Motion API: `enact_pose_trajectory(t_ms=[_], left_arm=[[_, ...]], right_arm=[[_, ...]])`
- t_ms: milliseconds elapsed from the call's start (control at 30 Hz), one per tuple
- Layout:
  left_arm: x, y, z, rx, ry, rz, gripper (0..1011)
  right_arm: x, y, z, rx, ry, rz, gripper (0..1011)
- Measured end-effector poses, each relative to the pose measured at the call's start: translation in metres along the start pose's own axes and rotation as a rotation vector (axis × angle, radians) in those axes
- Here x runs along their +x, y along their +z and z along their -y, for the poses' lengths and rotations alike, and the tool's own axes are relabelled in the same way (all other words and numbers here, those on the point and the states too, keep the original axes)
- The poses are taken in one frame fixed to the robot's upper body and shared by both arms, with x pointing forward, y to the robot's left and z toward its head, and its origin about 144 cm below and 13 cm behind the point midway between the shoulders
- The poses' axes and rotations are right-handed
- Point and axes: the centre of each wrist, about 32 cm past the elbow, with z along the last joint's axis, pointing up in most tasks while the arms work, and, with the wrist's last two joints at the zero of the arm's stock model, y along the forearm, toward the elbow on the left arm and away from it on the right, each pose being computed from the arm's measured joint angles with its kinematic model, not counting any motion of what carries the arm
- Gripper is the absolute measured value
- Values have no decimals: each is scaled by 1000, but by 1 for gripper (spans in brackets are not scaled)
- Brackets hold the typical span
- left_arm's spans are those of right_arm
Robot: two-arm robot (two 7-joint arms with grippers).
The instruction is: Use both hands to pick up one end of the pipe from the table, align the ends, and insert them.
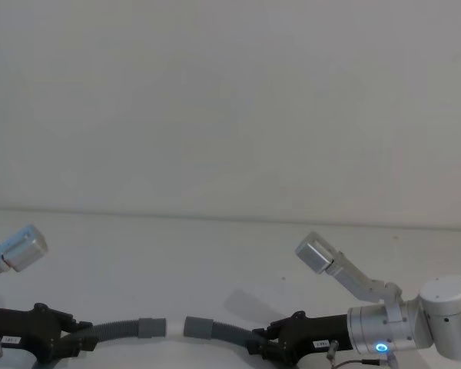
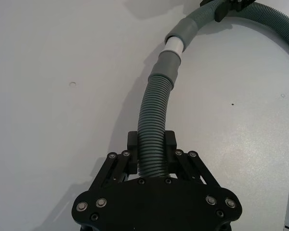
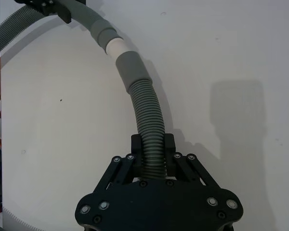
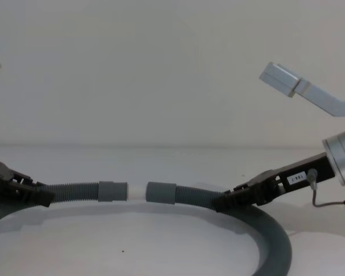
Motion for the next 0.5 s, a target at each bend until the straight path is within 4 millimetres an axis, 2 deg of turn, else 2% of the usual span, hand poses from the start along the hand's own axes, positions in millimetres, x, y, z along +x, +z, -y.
enact_pose_trajectory(t_ms=[500], left_arm=[[0,-2,0,0,2,-4,290]], right_arm=[[1,1,0,4,12,12,242]])
